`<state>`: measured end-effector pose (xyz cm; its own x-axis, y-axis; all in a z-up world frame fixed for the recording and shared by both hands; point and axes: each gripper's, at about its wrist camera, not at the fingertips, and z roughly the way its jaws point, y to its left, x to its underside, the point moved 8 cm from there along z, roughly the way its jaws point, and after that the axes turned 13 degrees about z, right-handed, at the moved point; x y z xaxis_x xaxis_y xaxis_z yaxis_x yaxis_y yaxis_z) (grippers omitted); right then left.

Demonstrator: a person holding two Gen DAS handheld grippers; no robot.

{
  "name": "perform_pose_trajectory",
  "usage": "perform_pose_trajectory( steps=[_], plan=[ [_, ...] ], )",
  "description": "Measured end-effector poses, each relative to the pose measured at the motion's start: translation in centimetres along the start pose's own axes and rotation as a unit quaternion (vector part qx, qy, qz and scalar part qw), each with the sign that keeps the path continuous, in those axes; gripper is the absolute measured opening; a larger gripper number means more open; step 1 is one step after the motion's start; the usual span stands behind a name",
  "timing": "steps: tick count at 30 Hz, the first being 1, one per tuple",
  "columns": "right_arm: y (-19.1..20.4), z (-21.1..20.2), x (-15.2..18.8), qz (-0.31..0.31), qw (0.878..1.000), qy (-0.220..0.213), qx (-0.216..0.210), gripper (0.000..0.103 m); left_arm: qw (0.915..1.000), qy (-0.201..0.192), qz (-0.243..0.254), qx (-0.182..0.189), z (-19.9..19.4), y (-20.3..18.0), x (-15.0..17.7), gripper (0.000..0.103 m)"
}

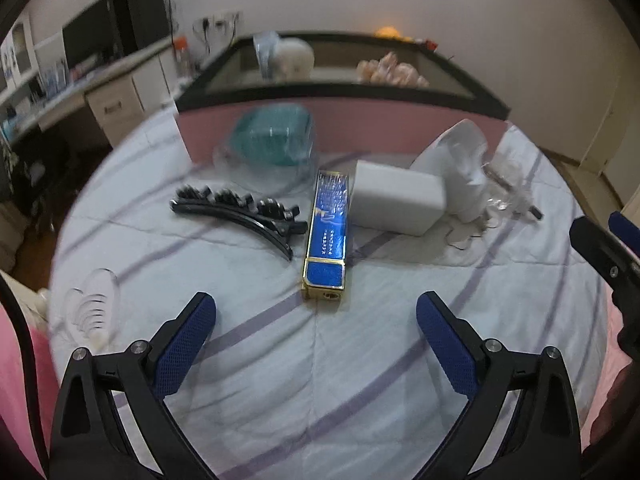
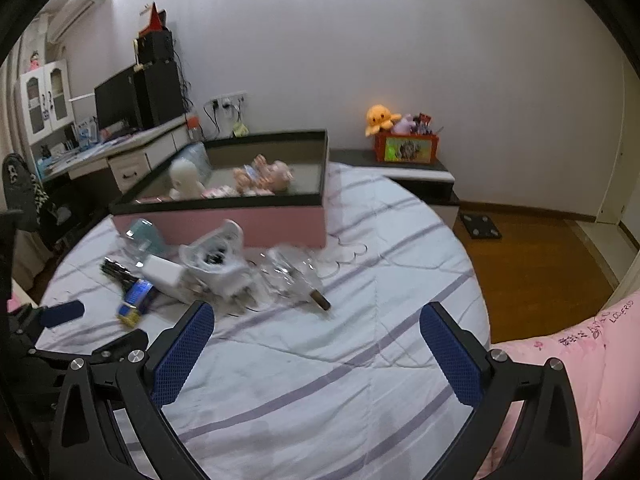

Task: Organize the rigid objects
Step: 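Grasp the blue printed tube with the left tool while the right tool grasps the clear glass bottle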

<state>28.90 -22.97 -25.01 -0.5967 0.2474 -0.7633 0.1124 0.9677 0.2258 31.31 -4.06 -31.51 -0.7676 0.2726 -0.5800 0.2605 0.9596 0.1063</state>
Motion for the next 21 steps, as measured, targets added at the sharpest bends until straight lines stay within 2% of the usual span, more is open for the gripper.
perform_pose_trajectory(
  steps=[3,6,10,13,18,21],
  plan=[
    [-0.4,1.7,0.2,-0.005,1.0,0.015,0.01,0.103,1.0,-0.002,0.005,-0.008,0.8,-0.3,-0.6,0.099],
    [-0.7,3.2,0.2,-0.011,0.999,0.031,0.02,0.103,0.9998,-0.005,0.017,-0.005,1.3,-0.9,-1.4,0.091],
    [-0.6,5.7,0.1,-0.032,0.997,0.064,0.03,0.103,0.9995,-0.019,0.025,-0.001,1.4,-1.0,-2.8,0.048],
    [0.0,7.5,-0.4,-0.06,0.994,0.085,0.032,0.103,0.9995,-0.024,0.019,0.0,1.2,-0.2,-2.9,0.025],
    [0.8,10.1,-1.1,-0.088,0.99,0.109,0.031,0.103,0.9992,-0.029,0.017,0.022,0.8,0.4,-2.6,0.021],
    [1.0,10.9,-0.9,-0.082,0.988,0.129,0.006,0.093,0.9989,-0.032,0.023,0.024,0.4,0.4,-1.9,0.021]
  ],
)
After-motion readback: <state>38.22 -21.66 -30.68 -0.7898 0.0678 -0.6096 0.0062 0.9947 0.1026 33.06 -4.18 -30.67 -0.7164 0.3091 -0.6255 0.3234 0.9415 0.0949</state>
